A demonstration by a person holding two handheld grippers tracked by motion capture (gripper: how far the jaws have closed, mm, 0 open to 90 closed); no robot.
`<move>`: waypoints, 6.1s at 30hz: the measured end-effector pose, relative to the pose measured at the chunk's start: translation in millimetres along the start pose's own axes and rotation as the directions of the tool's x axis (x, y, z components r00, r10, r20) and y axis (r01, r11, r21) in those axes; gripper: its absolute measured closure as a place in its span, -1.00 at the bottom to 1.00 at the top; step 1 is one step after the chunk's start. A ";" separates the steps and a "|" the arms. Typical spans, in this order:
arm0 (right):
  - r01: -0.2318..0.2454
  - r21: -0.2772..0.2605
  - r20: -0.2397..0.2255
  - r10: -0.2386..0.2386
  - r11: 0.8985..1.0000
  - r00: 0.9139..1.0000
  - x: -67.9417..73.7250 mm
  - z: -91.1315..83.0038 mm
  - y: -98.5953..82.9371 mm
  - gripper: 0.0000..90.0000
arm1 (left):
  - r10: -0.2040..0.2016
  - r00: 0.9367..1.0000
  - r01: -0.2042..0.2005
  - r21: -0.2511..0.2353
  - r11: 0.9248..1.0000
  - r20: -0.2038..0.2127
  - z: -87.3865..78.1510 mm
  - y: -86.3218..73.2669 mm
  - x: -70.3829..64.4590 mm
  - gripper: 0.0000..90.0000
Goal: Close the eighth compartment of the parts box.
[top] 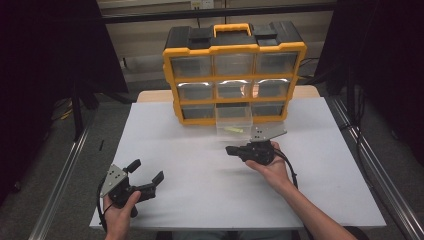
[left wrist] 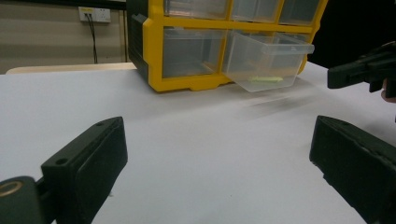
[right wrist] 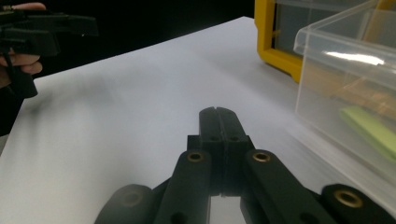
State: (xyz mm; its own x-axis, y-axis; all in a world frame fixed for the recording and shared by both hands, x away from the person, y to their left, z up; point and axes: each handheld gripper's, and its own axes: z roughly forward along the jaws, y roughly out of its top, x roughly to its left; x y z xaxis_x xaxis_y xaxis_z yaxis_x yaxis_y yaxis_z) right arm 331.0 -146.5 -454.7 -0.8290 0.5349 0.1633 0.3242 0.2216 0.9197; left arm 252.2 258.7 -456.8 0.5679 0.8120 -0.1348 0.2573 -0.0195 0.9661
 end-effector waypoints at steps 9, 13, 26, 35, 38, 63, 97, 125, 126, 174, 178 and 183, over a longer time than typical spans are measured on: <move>-0.002 -0.021 0.030 0.003 1.000 1.000 -13.6 3.2 14.4 1.00 | 0.011 1.000 -0.011 0.006 1.000 -0.001 -1.4 0.6 1.5 -0.91; -0.007 -0.040 0.036 0.008 0.999 0.999 -18.5 3.4 18.3 1.00 | 0.001 1.000 -0.001 -0.004 1.000 0.001 -0.9 0.5 0.7 -0.90; -0.016 -0.010 0.076 0.016 1.000 0.997 -35.7 9.5 10.6 1.00 | -0.020 1.000 0.020 -0.012 1.000 -0.005 0.3 0.2 -0.4 -0.91; -0.019 0.014 0.103 0.017 1.000 0.995 -42.2 16.3 8.0 1.00 | 0.002 1.000 -0.002 -0.001 1.000 -0.003 -1.0 0.4 0.4 -0.91; -0.022 0.021 0.121 0.019 1.000 0.992 -44.1 18.5 6.8 1.00 | 0.005 1.000 -0.005 -0.001 1.000 -0.013 -1.8 0.6 1.5 -0.91; -0.019 -0.009 0.194 0.020 1.000 0.981 -52.7 28.0 4.1 1.00 | -0.002 1.000 0.002 -0.004 1.000 0.002 -1.0 0.7 0.4 -0.91; -0.021 -0.006 0.236 0.021 1.000 0.972 -65.3 31.7 12.6 1.00 | 0.003 1.000 -0.003 -0.005 1.000 -0.004 -0.9 0.7 0.1 -0.90; -0.030 -0.031 0.249 0.037 0.999 0.968 -73.2 36.8 15.4 1.00 | 0.006 1.000 -0.006 0.000 1.000 -0.005 -1.3 0.6 1.5 -0.90; -0.031 -0.033 0.250 0.039 0.999 0.968 -73.4 37.1 15.4 1.00 | 0.007 1.000 -0.007 -0.002 1.000 -0.005 -1.4 0.7 1.6 -0.90; -0.035 -0.033 0.275 0.043 0.999 0.960 -87.1 50.6 20.7 1.00 | 0.038 0.999 -0.038 0.012 0.999 0.008 -1.0 1.6 -4.3 -0.90; -0.037 -0.028 0.283 0.043 0.999 0.958 -88.7 51.4 21.2 1.00 | 0.037 0.999 -0.038 0.015 0.999 0.008 -0.5 1.1 -3.0 -0.90; -0.043 -0.035 0.285 0.051 0.998 0.957 -89.8 51.3 23.8 1.00 | 0.039 0.999 -0.039 0.013 0.999 0.003 -1.6 1.6 -2.7 -0.90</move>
State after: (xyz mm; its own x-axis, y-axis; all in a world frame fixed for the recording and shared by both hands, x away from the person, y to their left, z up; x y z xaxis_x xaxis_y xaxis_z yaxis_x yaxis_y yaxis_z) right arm 436.6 -147.4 -465.8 -0.6469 0.7558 0.1012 0.3431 0.1700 0.9238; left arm 249.8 257.4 -454.5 0.5801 0.8087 -0.0979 0.2452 -0.0588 0.9677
